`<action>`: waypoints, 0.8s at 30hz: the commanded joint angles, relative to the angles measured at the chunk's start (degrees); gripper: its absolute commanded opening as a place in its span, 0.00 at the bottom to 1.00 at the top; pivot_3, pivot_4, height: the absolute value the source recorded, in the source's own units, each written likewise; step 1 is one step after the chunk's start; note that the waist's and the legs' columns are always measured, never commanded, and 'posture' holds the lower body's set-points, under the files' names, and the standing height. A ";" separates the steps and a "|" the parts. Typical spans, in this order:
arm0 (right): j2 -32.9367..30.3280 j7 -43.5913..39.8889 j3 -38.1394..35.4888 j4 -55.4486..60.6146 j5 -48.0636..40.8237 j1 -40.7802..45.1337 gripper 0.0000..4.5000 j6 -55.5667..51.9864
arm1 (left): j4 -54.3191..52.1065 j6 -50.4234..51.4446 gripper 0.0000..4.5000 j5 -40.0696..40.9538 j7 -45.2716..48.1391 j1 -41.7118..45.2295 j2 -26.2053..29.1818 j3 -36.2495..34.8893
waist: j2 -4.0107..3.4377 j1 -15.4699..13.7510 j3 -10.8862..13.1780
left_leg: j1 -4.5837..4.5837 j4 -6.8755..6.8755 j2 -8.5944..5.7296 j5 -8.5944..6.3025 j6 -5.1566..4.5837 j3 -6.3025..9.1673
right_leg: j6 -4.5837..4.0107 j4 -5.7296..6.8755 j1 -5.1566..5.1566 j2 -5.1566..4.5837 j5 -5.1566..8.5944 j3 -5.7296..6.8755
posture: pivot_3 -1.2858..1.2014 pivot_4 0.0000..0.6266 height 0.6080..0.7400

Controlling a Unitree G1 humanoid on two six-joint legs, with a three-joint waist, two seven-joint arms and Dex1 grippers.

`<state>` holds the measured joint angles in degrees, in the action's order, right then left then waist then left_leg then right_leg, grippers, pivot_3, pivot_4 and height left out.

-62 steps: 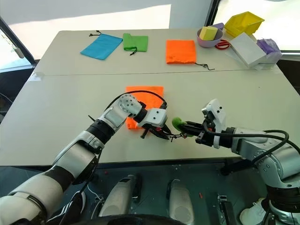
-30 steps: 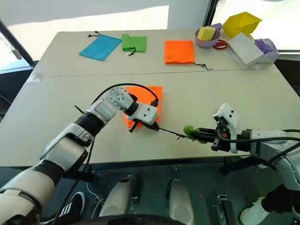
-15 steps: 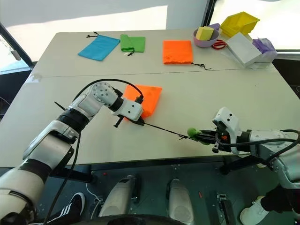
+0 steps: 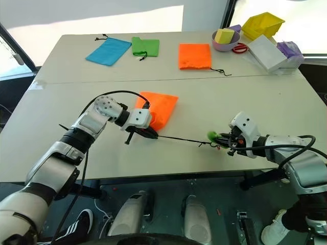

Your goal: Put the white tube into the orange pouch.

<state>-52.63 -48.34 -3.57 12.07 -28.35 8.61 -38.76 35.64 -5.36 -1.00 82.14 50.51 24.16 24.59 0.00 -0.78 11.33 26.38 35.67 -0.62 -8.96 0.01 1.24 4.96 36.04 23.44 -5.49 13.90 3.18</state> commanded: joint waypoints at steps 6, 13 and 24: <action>1.64 0.34 -6.46 1.46 -4.51 5.05 0.98 -3.69 | -12.59 11.99 0.86 11.31 -1.30 -3.28 -2.18 -8.61 | 0.03 0.03 0.03 | 0.07 0.15 -0.01 0.00 0.00 -0.02 | 0.01 0.00 -0.01 -0.03 -0.01 -0.01 | 0.52 0.24 1.00; 7.62 2.78 -7.02 4.26 -4.60 5.60 0.98 -0.28 | -27.28 27.82 0.86 24.44 -15.83 -10.76 -2.90 -24.18 | 0.01 0.34 0.02 | -0.01 0.12 0.08 0.00 0.00 0.05 | 0.07 0.06 -0.04 -0.01 -0.04 -0.01 | 0.52 0.24 1.00; 11.91 4.88 -4.48 7.92 2.63 -2.13 0.98 10.43 | -40.76 29.18 0.86 25.45 -30.17 -35.33 8.00 -39.78 | -0.06 0.03 -0.01 | -0.08 -0.02 0.34 -0.11 0.22 -0.10 | -0.19 -0.08 0.05 0.03 -0.18 -0.08 | 0.52 0.24 1.00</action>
<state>-40.28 -43.17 -7.10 19.84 -26.59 6.56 -30.34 -1.97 23.96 23.60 53.65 16.21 31.38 -13.03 -0.06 -0.75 11.33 26.30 35.61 -0.24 -9.08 0.25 1.12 4.72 35.73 23.52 -5.52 13.69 3.13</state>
